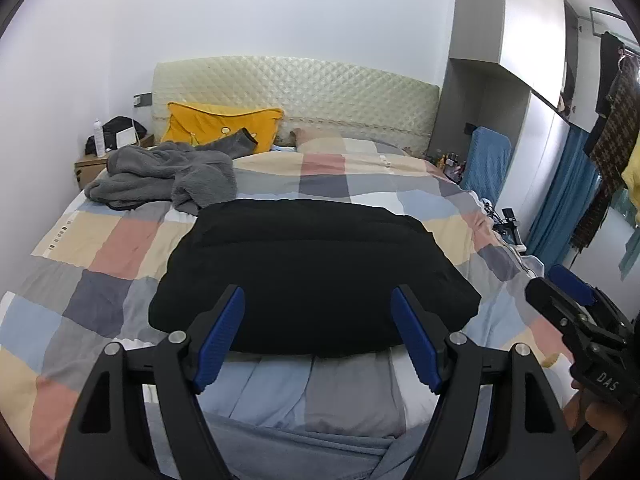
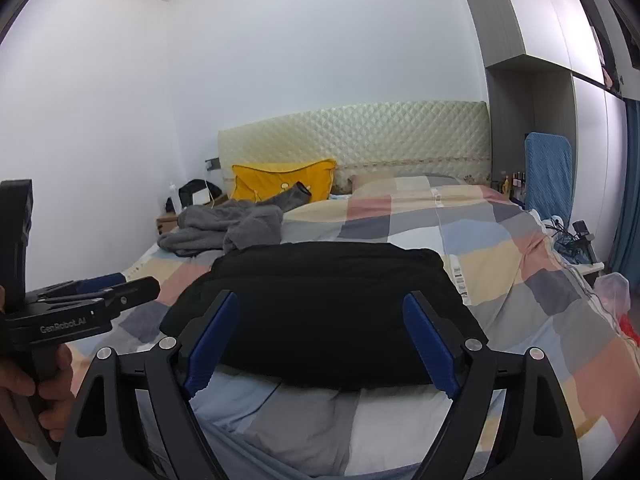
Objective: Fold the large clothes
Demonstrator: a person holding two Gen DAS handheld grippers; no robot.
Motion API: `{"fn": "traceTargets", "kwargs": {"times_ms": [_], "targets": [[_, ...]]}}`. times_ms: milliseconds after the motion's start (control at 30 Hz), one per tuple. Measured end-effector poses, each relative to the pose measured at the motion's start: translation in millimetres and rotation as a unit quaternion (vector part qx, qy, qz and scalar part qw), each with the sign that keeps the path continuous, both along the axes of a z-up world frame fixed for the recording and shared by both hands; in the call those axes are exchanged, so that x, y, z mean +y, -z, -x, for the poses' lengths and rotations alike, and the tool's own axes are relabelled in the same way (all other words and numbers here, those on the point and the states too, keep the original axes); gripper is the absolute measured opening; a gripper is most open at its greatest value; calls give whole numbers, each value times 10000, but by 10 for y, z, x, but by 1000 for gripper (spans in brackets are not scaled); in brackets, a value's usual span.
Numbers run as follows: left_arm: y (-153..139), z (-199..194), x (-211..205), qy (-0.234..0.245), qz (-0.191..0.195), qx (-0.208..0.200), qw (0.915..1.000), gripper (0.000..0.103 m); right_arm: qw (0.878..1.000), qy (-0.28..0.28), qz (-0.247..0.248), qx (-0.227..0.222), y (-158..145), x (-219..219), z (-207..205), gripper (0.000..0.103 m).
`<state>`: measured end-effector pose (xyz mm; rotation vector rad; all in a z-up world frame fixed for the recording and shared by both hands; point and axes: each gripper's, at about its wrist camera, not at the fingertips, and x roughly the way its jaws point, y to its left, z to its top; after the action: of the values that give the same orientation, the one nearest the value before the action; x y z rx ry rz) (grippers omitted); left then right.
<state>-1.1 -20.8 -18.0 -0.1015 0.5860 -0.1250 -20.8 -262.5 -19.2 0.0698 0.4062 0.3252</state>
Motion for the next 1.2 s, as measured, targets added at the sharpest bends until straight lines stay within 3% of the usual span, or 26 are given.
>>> {"fn": "traceTargets", "kwargs": {"times_ms": [100, 333, 467, 1100, 1200], "targets": [[34, -24, -41, 1, -160, 60, 9999, 77, 10000, 84, 3, 25, 30, -21, -10, 89], [89, -51, 9, -59, -93, 165, 9998, 79, 9997, 171, -29, 143, 121, -94, -33, 90], [93, -56, 17, -84, -115, 156, 9998, 80, 9997, 162, 11, 176, 126, -78, -62, 103], [184, -60, 2, -203, -163, 267, 9993, 87, 9992, 300, 54, 239, 175, -108, -68, 103], [185, -60, 12, -243, -166, 244, 9993, 95, 9992, 310, 59, 236, 173, -114, -65, 103]]}}
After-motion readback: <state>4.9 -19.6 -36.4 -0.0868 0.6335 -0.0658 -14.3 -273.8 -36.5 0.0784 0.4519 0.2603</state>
